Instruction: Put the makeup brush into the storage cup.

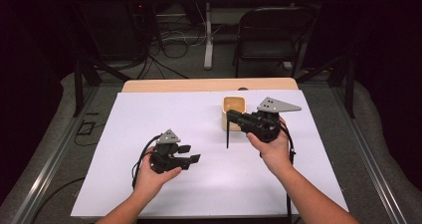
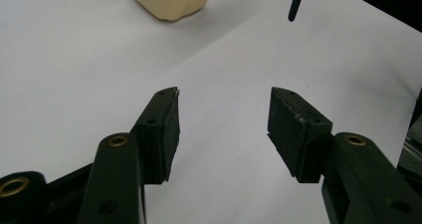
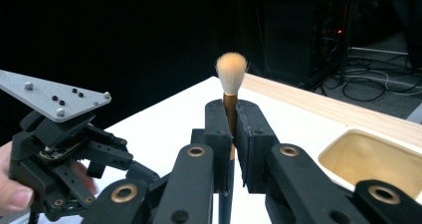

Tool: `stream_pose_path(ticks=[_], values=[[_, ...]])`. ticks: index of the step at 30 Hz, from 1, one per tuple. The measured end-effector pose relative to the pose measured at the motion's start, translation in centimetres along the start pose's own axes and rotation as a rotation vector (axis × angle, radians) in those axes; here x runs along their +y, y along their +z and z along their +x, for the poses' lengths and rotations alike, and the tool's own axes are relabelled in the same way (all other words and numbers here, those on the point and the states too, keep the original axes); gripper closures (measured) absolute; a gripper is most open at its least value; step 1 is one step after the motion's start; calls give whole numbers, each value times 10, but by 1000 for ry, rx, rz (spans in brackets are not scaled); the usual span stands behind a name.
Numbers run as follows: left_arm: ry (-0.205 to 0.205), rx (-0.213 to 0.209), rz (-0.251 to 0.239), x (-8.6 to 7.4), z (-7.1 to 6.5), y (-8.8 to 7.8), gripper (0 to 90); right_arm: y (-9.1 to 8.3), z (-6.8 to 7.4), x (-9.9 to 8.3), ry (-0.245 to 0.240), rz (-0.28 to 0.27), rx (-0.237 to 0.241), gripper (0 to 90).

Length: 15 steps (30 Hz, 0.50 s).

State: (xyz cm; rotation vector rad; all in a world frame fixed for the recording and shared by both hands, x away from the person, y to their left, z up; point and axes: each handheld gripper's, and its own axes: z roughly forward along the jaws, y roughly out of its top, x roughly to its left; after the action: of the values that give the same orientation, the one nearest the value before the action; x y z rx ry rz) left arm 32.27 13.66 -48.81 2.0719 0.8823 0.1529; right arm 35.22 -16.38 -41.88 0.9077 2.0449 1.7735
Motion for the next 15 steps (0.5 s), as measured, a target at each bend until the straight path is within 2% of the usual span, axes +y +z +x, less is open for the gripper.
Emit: stream_pose_path(ticks=[3, 6, 15], values=[[4, 29, -16, -1, 1, -3, 457, -1, 0, 3, -9, -3, -8, 845], [4, 31, -37, -2, 3, -5, 443, -3, -1, 5, -14, -3, -16, 845], [3, 58, -32, -3, 6, -10, 381, -6, -6, 9, -26, -15, -37, 845]])
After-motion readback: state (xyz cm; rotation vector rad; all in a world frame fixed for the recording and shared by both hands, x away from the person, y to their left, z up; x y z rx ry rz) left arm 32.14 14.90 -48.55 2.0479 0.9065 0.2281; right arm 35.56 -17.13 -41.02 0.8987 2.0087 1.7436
